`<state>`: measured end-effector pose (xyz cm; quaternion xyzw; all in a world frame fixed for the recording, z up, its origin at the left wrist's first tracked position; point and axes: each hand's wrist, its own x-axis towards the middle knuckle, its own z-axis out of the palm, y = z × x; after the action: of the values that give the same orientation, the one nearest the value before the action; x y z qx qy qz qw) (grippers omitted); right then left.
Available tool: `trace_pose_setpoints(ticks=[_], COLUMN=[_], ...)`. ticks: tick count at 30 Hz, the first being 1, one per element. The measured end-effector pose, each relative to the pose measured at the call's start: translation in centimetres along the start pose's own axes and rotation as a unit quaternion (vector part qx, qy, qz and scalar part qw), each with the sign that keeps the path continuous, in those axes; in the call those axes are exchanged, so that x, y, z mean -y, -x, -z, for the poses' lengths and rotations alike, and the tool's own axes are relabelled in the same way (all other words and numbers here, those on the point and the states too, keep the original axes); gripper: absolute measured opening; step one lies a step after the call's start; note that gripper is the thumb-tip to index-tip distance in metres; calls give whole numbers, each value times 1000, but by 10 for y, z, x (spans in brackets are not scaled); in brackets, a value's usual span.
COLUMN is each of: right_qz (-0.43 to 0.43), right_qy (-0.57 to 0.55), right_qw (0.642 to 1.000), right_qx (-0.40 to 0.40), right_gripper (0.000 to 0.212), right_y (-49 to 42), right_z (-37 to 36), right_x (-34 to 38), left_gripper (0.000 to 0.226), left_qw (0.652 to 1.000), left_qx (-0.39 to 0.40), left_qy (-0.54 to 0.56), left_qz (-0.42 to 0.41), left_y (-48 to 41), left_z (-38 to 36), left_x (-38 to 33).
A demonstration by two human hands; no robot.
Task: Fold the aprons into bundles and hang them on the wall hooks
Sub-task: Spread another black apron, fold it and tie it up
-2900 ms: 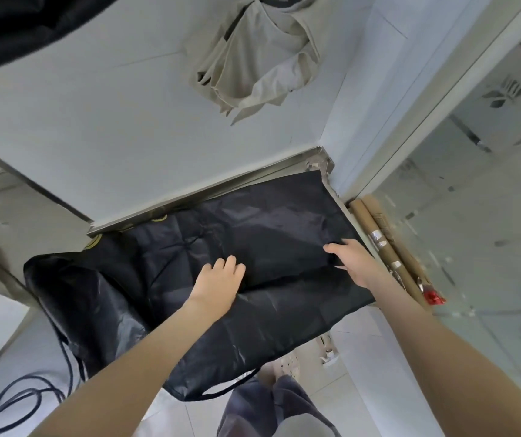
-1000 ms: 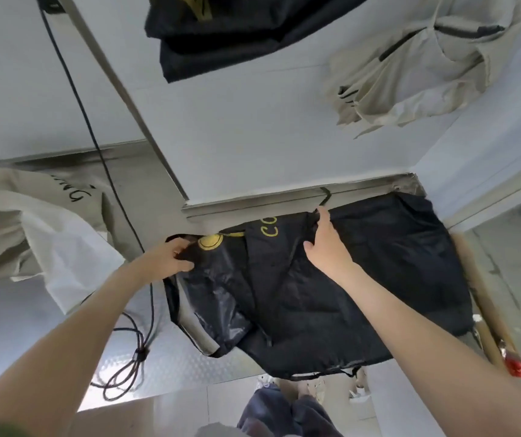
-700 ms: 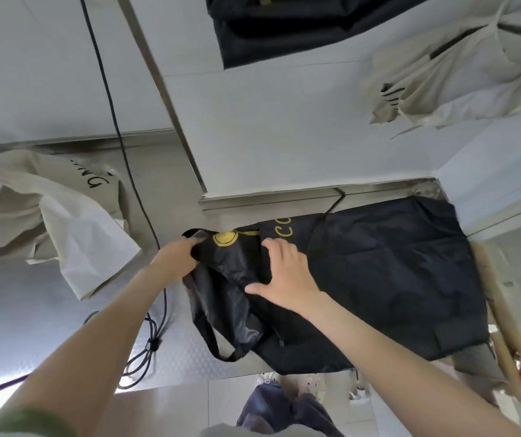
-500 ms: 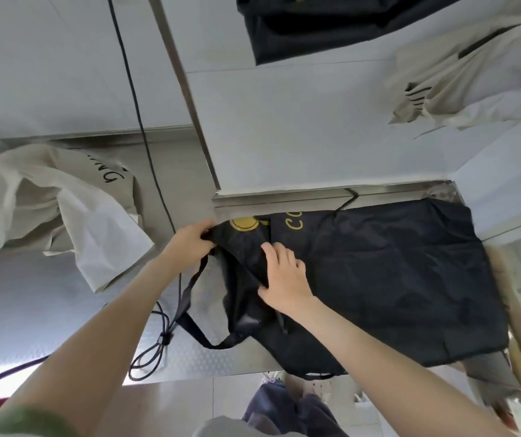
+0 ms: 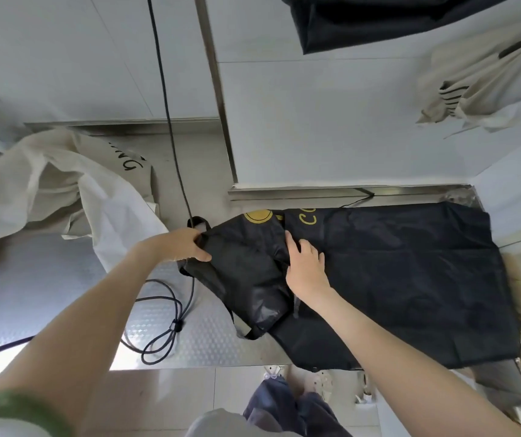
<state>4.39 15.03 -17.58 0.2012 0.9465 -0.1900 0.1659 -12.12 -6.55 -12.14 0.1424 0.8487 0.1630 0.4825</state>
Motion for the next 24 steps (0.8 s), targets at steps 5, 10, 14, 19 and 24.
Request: trace_pose_setpoints(ticks=[5, 10, 14, 19, 24], right_qz=[26, 158, 203, 160, 45], right_qy=[33, 110, 70, -81, -77], right_qw=[998, 981, 960, 973, 996], right_qx=[-45, -21, 181, 146, 18], right_gripper=[73, 75, 67, 40, 79], right_y=[9, 37, 51, 35, -5], right_z=[33, 53, 45, 41, 48], right_x=[-2, 8, 13, -4, -50], left_gripper=[25, 7, 21, 8, 22], left_qw=[973, 947, 942, 967, 966], left_qx=[-218, -310, -298, -130, -205], left_qy=[-66, -69, -138, -219, -160], left_qz=[26, 58, 69, 23, -19], left_y=[-7, -12, -15, -7, 1], left_z=[-1, 4, 6, 8, 5], left_x=[2, -1, -2, -11, -11])
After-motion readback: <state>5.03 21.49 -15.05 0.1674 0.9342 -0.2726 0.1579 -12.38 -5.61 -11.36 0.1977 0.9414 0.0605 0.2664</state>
